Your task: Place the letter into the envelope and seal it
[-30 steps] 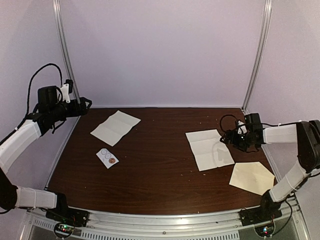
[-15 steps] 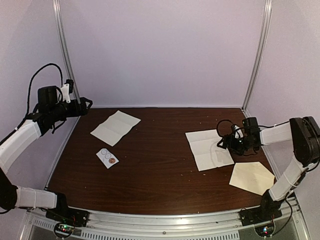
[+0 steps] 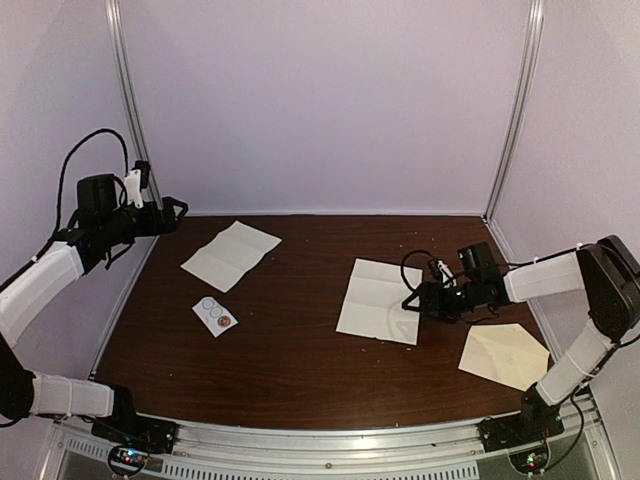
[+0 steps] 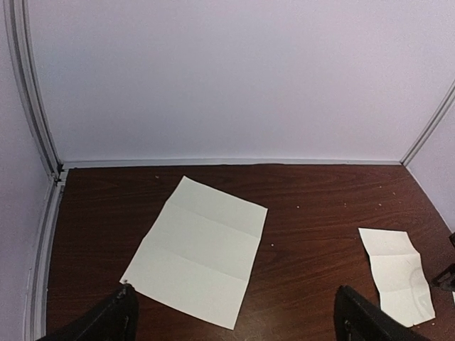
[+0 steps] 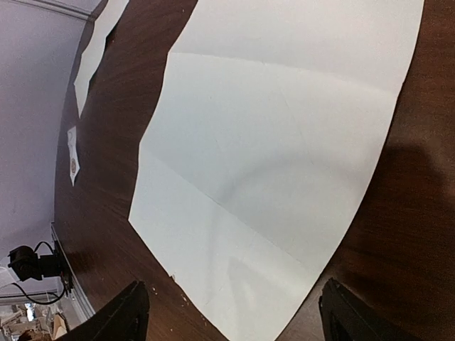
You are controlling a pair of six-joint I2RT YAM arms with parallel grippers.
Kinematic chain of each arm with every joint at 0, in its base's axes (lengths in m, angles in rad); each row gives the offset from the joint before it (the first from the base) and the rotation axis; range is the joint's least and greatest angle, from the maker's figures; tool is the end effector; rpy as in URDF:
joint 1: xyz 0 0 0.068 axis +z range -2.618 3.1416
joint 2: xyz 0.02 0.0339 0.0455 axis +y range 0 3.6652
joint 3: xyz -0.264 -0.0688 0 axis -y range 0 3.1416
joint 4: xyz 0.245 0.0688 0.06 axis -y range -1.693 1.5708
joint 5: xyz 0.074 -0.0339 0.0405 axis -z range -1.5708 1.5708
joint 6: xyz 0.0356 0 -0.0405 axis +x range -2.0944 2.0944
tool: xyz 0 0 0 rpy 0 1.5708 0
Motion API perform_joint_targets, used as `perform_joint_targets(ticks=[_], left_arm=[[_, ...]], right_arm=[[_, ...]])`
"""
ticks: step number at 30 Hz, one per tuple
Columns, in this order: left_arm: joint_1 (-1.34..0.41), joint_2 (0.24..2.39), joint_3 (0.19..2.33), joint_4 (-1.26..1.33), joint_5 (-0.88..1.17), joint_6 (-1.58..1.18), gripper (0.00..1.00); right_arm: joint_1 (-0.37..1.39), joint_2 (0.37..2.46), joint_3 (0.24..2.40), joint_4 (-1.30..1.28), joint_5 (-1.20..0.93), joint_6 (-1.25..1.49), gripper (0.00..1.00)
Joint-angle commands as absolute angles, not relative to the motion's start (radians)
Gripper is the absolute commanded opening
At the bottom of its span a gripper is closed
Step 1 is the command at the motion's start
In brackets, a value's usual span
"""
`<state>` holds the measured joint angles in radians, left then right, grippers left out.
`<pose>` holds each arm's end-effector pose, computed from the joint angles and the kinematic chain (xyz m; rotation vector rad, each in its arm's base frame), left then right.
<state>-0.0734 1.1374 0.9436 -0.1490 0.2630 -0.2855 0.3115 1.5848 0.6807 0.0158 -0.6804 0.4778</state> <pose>0.2618 -0.0285 0.3284 -0.0253 1.9320 -0.4924 0.2658 0.1091 0.1431 -0.1065 2.5412 1.1692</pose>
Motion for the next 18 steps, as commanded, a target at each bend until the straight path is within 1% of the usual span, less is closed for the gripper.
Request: perform_joint_targets(ticks=[1,5,9,11,14,18], left_arm=[[-0.146,1.145,0.923,-0.081,0.29,-0.309,0.97],[-0.251,1.145,0.863,-0.003,0.306,-0.423,0.93],[-0.439,1.185,0.755,0.186,0.235,-0.561,0.92],[-0.517,1.248,0.742,0.252,0.22,-0.622,0.93],[-0.624,1.362,0.757,0.332,0.199,-0.676,0.93],[-0.738,1.532,0.854,0.354,0.215,-0.68,0.91]], right_arm=[[0.257,1.486,0.677,0.067,-0.64,0.54,0.84],[0.194,1.497,0.707,0.07,-0.653,0.51,0.85],[0.156,1.588,0.752,0.086,-0.693,0.484,0.82],[0.142,1.635,0.776,0.106,-0.715,0.481,0.79],[0.137,1.7,0.814,0.105,-0.711,0.467,0.77],[0.135,1.769,0.844,0.134,-0.747,0.475,0.72]])
